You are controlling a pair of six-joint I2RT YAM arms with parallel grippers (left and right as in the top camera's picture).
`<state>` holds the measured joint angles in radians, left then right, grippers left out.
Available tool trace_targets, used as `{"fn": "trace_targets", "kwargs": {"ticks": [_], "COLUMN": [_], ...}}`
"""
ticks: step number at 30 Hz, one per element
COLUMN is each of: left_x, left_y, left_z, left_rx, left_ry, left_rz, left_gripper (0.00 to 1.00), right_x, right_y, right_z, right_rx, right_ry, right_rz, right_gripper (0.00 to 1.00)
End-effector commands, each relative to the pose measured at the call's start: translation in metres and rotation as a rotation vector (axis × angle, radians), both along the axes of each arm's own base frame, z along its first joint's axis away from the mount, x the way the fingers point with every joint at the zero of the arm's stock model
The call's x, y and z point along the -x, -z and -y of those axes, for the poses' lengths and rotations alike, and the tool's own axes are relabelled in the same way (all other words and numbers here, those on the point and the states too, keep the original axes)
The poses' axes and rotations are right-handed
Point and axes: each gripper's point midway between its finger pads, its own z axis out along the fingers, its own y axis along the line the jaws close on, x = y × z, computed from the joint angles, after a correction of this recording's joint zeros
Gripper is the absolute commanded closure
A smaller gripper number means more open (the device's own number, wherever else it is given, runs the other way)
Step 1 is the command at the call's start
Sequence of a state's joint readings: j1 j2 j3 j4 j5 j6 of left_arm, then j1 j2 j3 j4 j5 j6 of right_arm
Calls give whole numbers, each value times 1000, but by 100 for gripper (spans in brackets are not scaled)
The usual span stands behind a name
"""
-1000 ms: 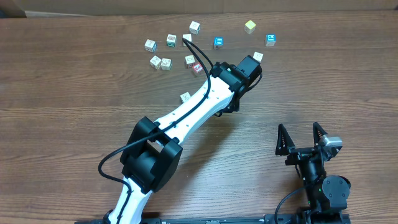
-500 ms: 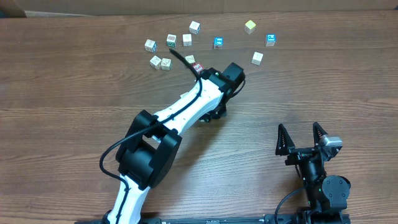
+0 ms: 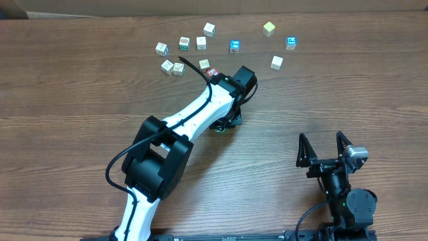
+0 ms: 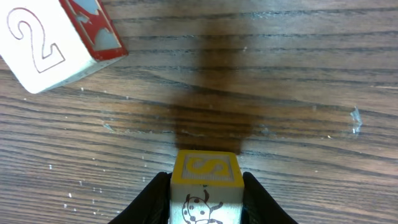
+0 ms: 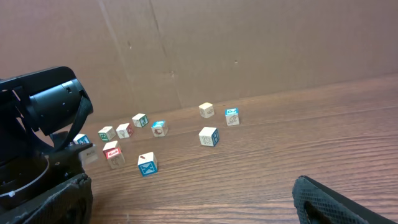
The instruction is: Form a tower
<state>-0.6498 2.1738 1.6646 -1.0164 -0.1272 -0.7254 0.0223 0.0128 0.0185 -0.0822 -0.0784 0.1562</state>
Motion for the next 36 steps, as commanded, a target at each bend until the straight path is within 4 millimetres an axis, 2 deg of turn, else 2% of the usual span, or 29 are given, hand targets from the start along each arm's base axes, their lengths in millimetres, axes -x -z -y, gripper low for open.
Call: {"fn": "trace_targets", "kwargs": {"ticks": [1,8,13,16,18,26,34,36], "left_x": [2,2,2,2,3,6,8,8], "left_y": [1,1,1,1,1,1,1,1], "left_z": [0,0,0,0,-1,-2,-3,-3], "left_rx": [5,8,8,7,5,0,-1,-1], "left_ry": [21,12,9,9,9,10,-40,-43], "left_rz": [-12,-10,-9,-12,-17,-27,-31,-30], "left_gripper": [72,71,66,48,47,64,66,69], "right_x": [0,0,0,0,0,0,0,0], "right_y": [2,2,2,2,2,2,2,2], "right_z": [-1,-1,-1,-1,-1,-1,-1,-1], "right_rx": [8,8,8,8,8,8,8,8], "right_ry": [-1,-1,-1,-1,-1,-1,-1,-1], "right_rz": [5,5,5,5,5,5,5,5], "right_gripper": [0,0,0,0,0,0,0,0]}}
